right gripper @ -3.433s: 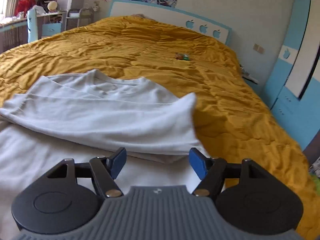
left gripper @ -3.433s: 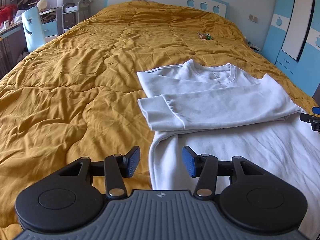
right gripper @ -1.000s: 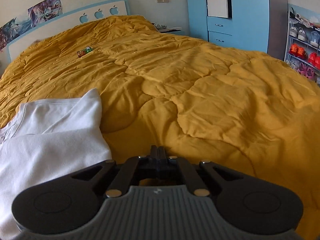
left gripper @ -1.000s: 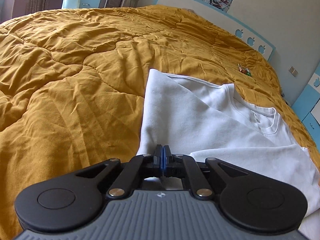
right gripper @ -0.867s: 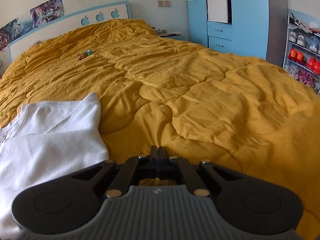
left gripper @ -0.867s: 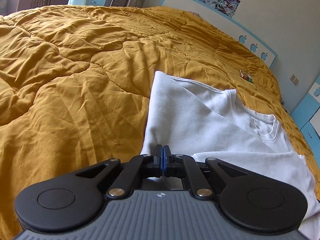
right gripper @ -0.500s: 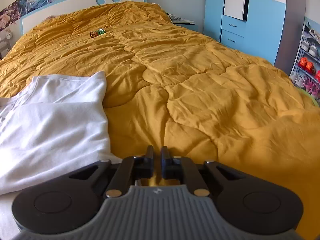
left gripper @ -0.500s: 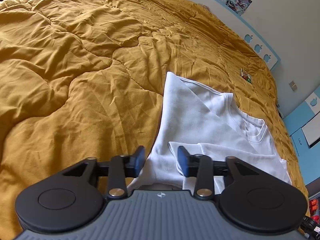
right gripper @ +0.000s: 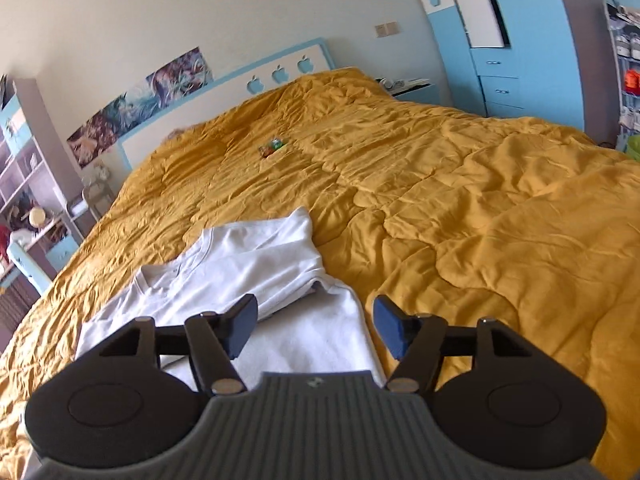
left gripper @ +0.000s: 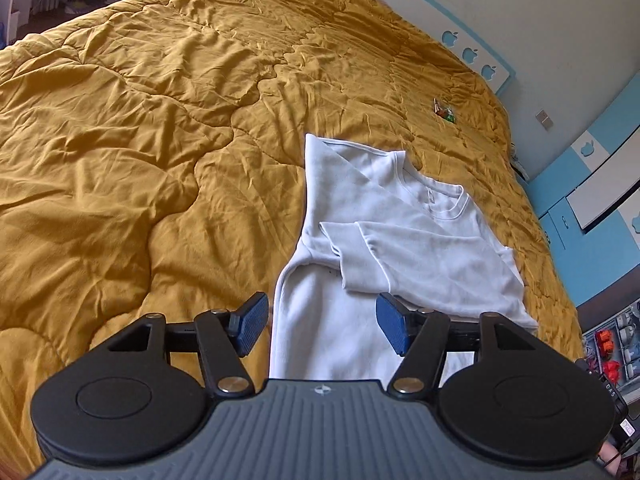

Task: Fold small clothes
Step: 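Move both grippers open toward the sweatshirt hem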

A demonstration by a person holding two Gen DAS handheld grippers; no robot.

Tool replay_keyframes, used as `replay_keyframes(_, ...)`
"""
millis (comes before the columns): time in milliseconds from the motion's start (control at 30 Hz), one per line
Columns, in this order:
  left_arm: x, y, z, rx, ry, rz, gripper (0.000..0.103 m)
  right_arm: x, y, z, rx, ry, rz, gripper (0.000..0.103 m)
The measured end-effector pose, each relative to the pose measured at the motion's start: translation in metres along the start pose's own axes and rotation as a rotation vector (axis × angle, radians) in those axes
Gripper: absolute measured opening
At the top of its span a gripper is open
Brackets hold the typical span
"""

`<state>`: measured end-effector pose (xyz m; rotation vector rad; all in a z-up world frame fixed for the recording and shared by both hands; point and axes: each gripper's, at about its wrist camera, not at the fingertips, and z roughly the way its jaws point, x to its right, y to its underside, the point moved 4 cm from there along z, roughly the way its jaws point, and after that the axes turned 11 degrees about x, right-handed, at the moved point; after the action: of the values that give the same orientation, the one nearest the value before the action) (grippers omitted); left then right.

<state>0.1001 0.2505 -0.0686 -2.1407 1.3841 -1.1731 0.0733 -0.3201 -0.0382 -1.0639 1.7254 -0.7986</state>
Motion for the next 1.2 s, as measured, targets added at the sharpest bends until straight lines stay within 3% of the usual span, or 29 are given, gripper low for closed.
replay_keyframes(300,-0.014,0.062,-0.038,-0.212,-0.053,0.122,0.073,0.026,0.007,-0.07,-0.118,-0.001,0.104,0.062)
replay_keyframes(433,-0.02,0.096,-0.051,-0.314,-0.105,0.172,0.07,0.034,0.026,-0.094,-0.224,0.007,0.137,0.062)
replay_keyframes(533,-0.018,0.112,-0.065,-0.34,-0.044,0.194,0.07,0.034,0.041,-0.104,-0.318,0.001,0.11,0.062)
replay_keyframes(633,-0.02,0.124,-0.071,-0.359,0.041,0.208,0.07,0.026,0.055,-0.114,-0.391,-0.073,-0.027,0.061)
replay_keyframes(767,-0.021,0.14,-0.067,-0.406,0.056,0.236,0.07,0.021,0.054,-0.124,-0.434,-0.071,-0.1,0.06)
replay_keyframes(933,-0.023,0.15,-0.058,-0.455,0.106,0.186,0.069,0.032,0.064,-0.13,-0.555,-0.018,-0.019,0.059)
replay_keyframes(967,-0.025,0.151,-0.055,-0.461,0.108,0.17,0.064,0.037,0.067,-0.131,-0.572,-0.011,0.011,0.058)
replay_keyframes(1033,-0.027,0.152,-0.051,-0.467,0.097,0.167,0.057,0.045,0.072,-0.136,-0.558,-0.005,0.07,0.052)
replay_keyframes(1100,-0.028,0.153,-0.047,-0.475,0.104,0.16,0.057,0.051,0.073,-0.139,-0.538,-0.007,0.12,0.05)
replay_keyframes(1200,-0.03,0.154,-0.045,-0.473,0.118,0.133,0.056,0.058,0.072,-0.142,-0.524,0.014,0.164,0.038)
